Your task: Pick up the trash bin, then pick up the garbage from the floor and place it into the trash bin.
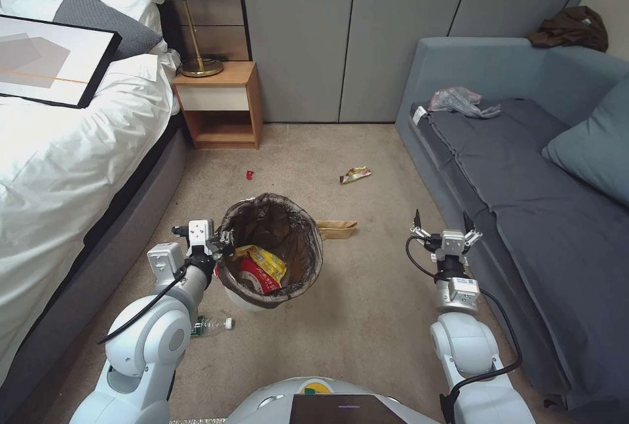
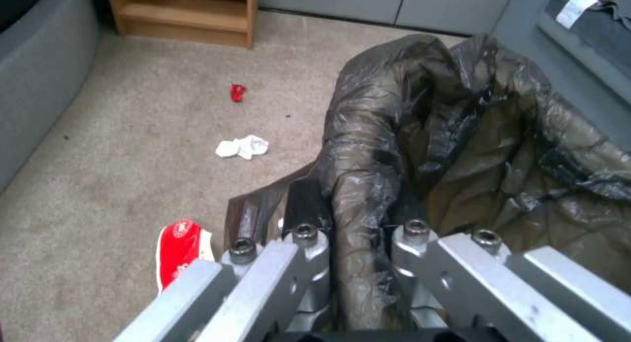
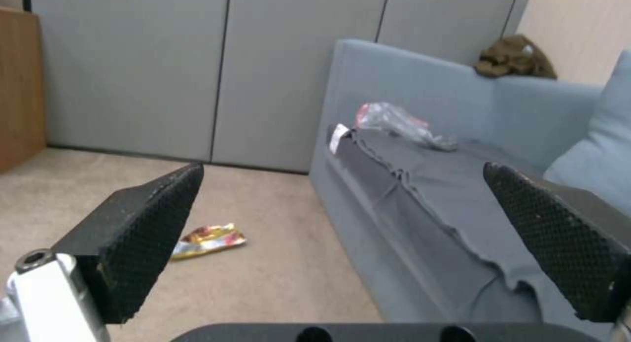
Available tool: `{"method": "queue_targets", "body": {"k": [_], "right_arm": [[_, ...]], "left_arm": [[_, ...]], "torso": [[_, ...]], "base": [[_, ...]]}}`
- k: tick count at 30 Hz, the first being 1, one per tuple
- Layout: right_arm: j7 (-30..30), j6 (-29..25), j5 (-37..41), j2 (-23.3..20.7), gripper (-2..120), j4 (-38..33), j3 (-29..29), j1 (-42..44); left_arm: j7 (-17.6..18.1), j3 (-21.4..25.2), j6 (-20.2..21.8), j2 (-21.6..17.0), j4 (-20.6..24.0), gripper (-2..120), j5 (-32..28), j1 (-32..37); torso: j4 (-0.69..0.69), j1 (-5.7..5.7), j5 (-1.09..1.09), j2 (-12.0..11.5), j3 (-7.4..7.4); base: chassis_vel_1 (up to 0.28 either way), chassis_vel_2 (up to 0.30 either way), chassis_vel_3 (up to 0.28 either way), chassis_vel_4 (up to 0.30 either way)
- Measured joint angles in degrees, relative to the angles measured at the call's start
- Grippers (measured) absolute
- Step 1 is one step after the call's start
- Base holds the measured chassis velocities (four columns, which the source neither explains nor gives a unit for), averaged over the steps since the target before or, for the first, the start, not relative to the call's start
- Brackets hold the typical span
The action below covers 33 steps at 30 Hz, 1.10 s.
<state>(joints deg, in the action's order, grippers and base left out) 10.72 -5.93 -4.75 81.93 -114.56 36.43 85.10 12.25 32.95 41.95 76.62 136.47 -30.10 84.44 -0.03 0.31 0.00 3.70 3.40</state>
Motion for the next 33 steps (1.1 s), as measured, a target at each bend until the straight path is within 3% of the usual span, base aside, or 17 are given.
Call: {"method": "queue_targets", "body": {"k": [6,33], "right_arm": [[0.4,-1.5,6.2,-0.3,100,1.5,-0.4,-0.1],[0.6,-1.6,5.8,-0.4,100,2.2,-1.0,-0.4]], "left_arm": [[0.4,-0.4,0.2,0.2,0.6,6,0.2,0.6],[-0.6,-0.4,-0.2,0.3,0.5,6,1.3,1.2]], "torso": [[0.0,0.0,0.0,0.0,0.0],[-0.01,0.0,0.0,0.0,0.0]], "base": [[0.0,0.0,0.0,0.0],[-0.043,0.05,0.048,-0.049]]}}
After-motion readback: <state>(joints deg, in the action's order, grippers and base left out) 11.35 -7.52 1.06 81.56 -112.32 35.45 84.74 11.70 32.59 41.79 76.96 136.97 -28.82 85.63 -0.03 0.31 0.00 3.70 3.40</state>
